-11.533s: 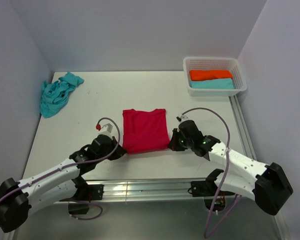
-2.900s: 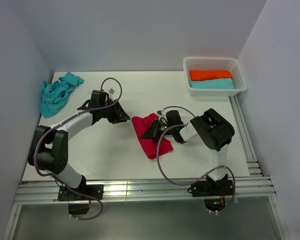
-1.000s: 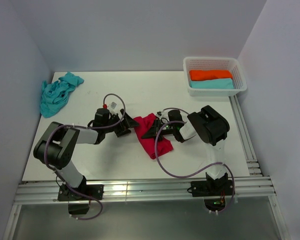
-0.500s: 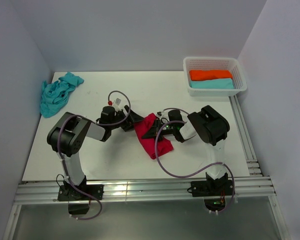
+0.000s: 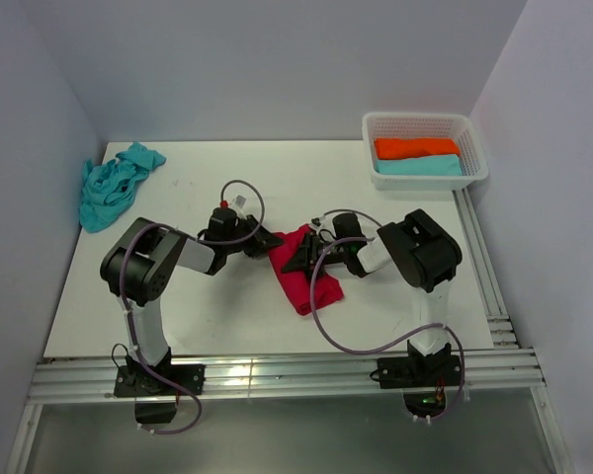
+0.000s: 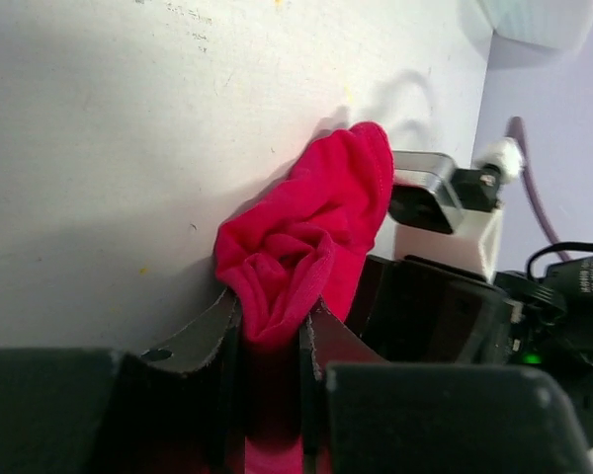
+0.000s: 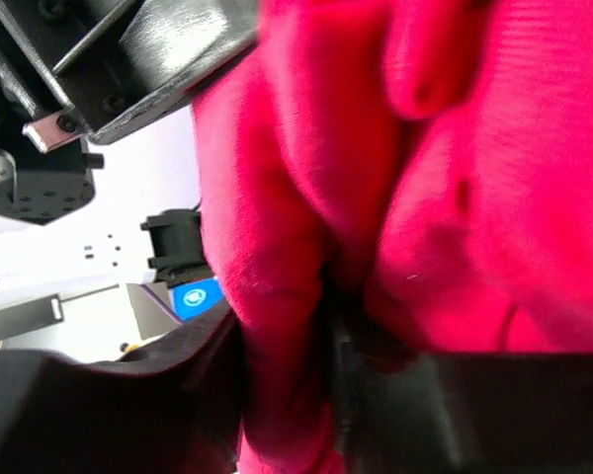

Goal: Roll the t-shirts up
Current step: Roll the tshirt

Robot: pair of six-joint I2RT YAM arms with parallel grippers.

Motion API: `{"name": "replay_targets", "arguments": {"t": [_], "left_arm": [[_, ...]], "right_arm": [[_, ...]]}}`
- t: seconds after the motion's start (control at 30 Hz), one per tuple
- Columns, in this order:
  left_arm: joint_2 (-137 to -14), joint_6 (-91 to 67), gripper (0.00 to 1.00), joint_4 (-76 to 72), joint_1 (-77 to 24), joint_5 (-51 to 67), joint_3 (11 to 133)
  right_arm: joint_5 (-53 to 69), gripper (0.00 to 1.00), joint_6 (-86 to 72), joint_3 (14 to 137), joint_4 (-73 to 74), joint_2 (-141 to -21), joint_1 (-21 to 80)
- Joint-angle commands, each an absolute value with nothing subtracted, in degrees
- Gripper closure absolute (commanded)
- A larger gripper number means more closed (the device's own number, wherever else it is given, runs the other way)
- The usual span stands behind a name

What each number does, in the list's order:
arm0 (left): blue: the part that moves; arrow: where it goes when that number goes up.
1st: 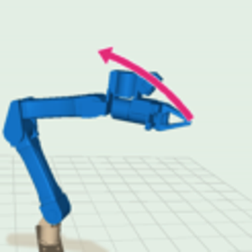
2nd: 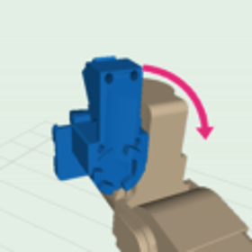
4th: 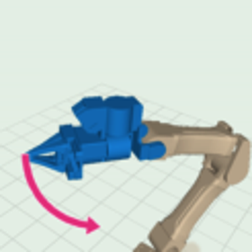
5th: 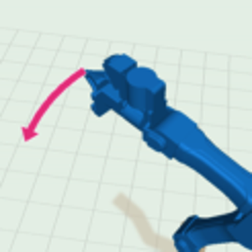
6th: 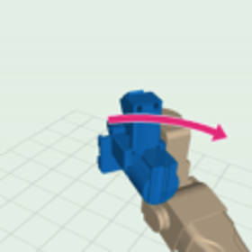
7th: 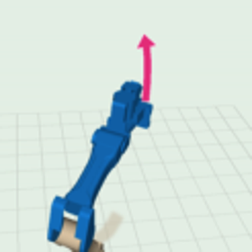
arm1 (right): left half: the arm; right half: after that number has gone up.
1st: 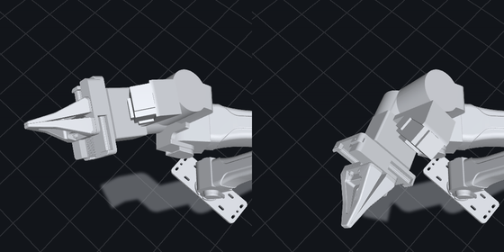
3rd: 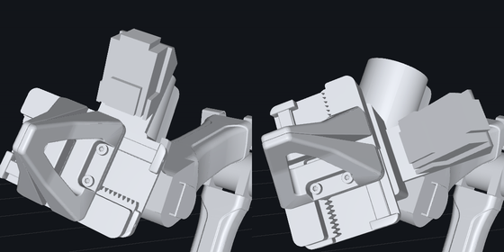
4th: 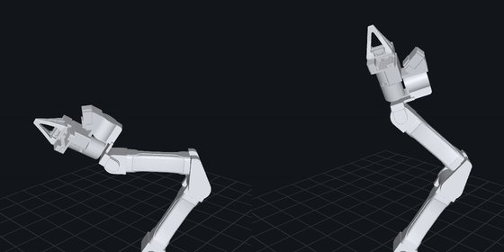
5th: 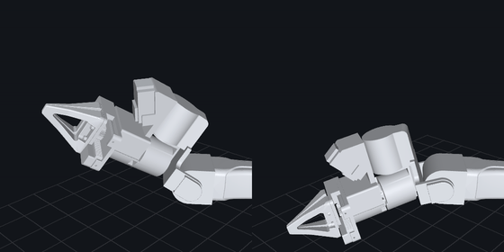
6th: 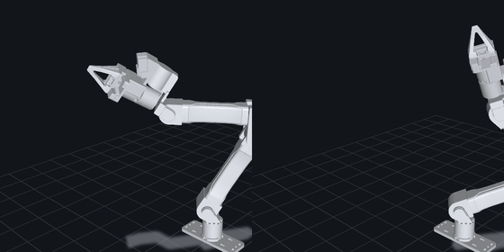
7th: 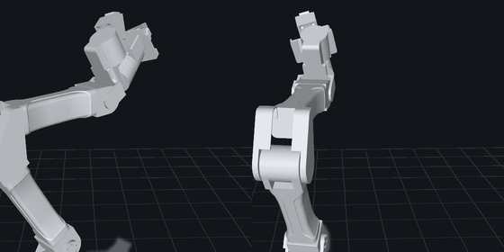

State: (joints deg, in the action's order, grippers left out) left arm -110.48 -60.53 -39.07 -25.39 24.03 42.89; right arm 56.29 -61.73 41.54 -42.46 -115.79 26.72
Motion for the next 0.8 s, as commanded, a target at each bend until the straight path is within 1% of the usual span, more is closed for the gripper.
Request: {"name": "replay_targets", "arguments": {"t": [0.0, 0.03, 0.07, 0.17, 0.2, 0.23, 0.27, 0.33, 0.37, 0.6, 0.77], "left_arm": [[-108.7, -56.9, 0.98, -32.6, -26.0, 20.9, 44.8], [-108.4, -56.4, 0.98, -32.1, -26.0, 20.4, 45.1], [-107.8, -55.7, 0.99, -30.3, -26.0, 19.5, 45.4], [-106.6, -54.4, 0.99, -28.5, -26.2, 18.7, 46.1], [-106.4, -54.2, 1.00, -28.0, -26.3, 18.5, 46.3], [-106.3, -54.0, 1.00, -27.3, -26.4, 18.5, 46.4], [-106.1, -53.6, 1.00, -26.9, -26.5, 18.3, 46.8], [-105.9, -53.3, 1.00, -26.1, -26.7, 18.2, 47.0], [-105.9, -53.1, 1.00, -25.8, -26.8, 18.1, 47.3], [-105.8, -52.7, 1.00, -25.1, -27.2, 17.8, 47.8], [-105.6, -52.4, 1.00, -24.3, -27.5, 17.3, 48.0]], "right_arm": [[55.1, 0.52, -54.4, 42.9, -32.3, -111.3, 26.5], [54.7, 0.48, -53.2, 43.0, -30.4, -109.2, 26.5], [53.4, 0.42, -50.3, 43.4, -26.0, -108.0, 26.5], [50.6, 0.35, -45.7, 44.3, -18.4, -103.4, 26.5], [49.5, 0.28, -42.6, 45.1, -12.8, -102.1, 26.5], [46.7, 0.28, -41.1, 45.4, -10.5, -99.7, 26.5], [44.8, 0.27, -39.7, 46.5, -4.9, -98.4, 26.5], [42.2, 0.27, -36.0, 47.3, -0.5, -95.3, 26.5], [40.3, 0.20, -35.2, 47.9, 3.6, -94.4, 26.5], [36.2, 0.21, -33.2, 47.4, 12.4, -88.9, 28.5], [34.6, 0.22, -34.7, 46.4, 13.6, -86.6, 31.1]]}}
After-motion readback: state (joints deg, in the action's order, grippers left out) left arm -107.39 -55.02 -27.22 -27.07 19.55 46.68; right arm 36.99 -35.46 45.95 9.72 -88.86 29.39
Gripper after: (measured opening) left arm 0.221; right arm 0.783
